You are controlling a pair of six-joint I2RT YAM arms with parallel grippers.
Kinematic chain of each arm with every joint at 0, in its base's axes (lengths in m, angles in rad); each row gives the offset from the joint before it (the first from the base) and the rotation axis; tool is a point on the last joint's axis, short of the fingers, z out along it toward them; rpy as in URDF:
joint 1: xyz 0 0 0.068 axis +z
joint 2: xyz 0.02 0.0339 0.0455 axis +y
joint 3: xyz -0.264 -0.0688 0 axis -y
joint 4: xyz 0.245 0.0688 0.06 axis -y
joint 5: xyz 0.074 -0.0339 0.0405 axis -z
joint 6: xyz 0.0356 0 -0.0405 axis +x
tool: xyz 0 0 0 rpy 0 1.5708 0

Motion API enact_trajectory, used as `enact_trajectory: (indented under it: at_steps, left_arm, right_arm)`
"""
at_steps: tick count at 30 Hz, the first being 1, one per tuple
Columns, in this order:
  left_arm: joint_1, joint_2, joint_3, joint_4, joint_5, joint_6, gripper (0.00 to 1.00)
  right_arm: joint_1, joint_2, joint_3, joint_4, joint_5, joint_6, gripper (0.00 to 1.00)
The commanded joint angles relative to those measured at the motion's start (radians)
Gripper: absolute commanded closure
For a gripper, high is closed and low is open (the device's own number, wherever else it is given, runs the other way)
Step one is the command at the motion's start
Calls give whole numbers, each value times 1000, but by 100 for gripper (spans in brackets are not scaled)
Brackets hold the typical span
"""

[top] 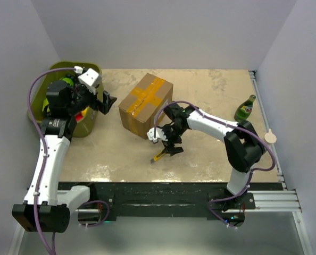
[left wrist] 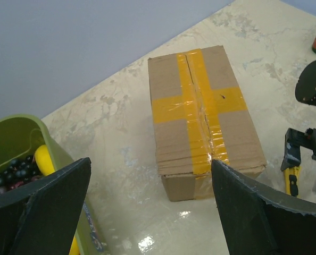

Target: Unpack the express box

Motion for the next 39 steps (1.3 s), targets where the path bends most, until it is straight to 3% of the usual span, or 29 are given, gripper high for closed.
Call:
enact_trajectory:
  at_steps: [1,8,12,17,20,21,23,25,30,33,39]
  left_arm:
    - [51,-25,5,12,12,-9,2]
    - [91,-12,14,27,31,-34,2]
    - [104,-2,16,33,43,-29,2]
    - [102,46,33,50,72,-38,3]
    - [102,69,50,59,101,-44,3]
    - [98,77,56,59,107,-40,3]
    - [79,97,80,43,112,-17,5]
    - [10,101,99,10,98,60,5]
    - [-169,150,155,-131,71,184,7]
    - [-241,187,175,-195,124,174,8]
    - [-353,233,156,-206,241,134,9]
  right_arm:
    - [23,23,17,34,15,-108,11]
    - [23,20,-57,113,65,-138,19]
    - [23,12,-123,249,87,-86,23]
    - [31,46,-135,285,117,-66,37]
    - [33,52,-143,265,140,-92,53]
    - [33,52,-149,252,156,-106,66]
    - [33,29,-172,249,166,-106,73]
    - [33,-16,-230,280,191,-95,80]
    - [23,-354,-325,311,200,-50,88]
    - [22,-535,-353,358,219,2,87]
    - [25,-664,-319,422,301,111,88]
